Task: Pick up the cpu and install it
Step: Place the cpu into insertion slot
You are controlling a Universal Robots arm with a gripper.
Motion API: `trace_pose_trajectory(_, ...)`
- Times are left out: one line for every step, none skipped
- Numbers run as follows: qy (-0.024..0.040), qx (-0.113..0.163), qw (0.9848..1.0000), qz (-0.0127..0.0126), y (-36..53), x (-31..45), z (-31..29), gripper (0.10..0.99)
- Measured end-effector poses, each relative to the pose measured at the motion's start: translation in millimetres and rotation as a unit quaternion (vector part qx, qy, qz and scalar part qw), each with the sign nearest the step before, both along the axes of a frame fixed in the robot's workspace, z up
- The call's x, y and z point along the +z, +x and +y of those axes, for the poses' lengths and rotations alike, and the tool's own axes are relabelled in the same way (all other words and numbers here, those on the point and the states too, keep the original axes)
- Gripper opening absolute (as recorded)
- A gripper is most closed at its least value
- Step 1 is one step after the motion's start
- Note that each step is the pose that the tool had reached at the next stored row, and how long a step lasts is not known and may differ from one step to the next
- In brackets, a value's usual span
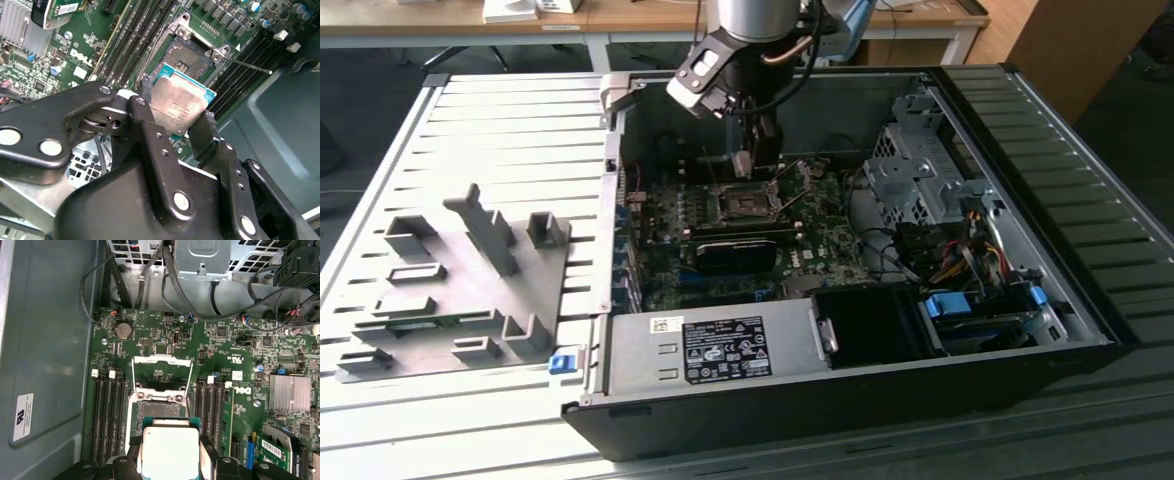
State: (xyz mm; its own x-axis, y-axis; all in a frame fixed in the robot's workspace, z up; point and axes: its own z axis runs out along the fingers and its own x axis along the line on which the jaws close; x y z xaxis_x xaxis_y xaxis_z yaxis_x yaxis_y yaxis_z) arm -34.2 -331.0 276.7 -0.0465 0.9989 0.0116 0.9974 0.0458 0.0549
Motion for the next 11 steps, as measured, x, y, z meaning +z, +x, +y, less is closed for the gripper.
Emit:
trace_pose_trajectory(-0.0001, 0.0, 1.0, 0.0, 0.0, -1.0, 0.4, 0.541)
trace_pose_trajectory(-0.0003, 0.0, 1.0, 0.0001, 0.0, -2.1, 1.3, 0.541)
trace_pose_trajectory(-0.0012, 0.0, 1.0, 0.0, 0.0, -3.2, 2.5, 0.541)
trace_pose_trajectory(-0.002, -0.001, 1.0, 0.0, 0.0, -4.3, 3.5, 0.541)
trace_pose_trajectory(-0.0024, -0.001, 1.0, 0.0, 0.0, -5.4, 4.2, 0.541)
trace_pose_trajectory(-0.0024, -0.002, 1.0, 0.0, 0.0, -6.6, 4.8, 0.541)
trace_pose_trajectory(-0.0025, -0.002, 1.0, -0.0001, 0.0, -7.8, 5.1, 0.541)
trace_pose_trajectory(-0.0025, -0.002, 1.0, 0.0, 0.1, -9.1, 5.3, 0.541)
trace_pose_trajectory(-0.0026, -0.002, 1.0, 0.0, 0.0, -10.8, 5.4, 0.541)
trace_pose_trajectory(-0.0026, -0.003, 1.0, 0.0, 0.0, -12.2, 5.5, 0.541)
trace_pose_trajectory(-0.0026, -0.003, 1.0, 0.0, 0.0, -13.7, 5.7, 0.541)
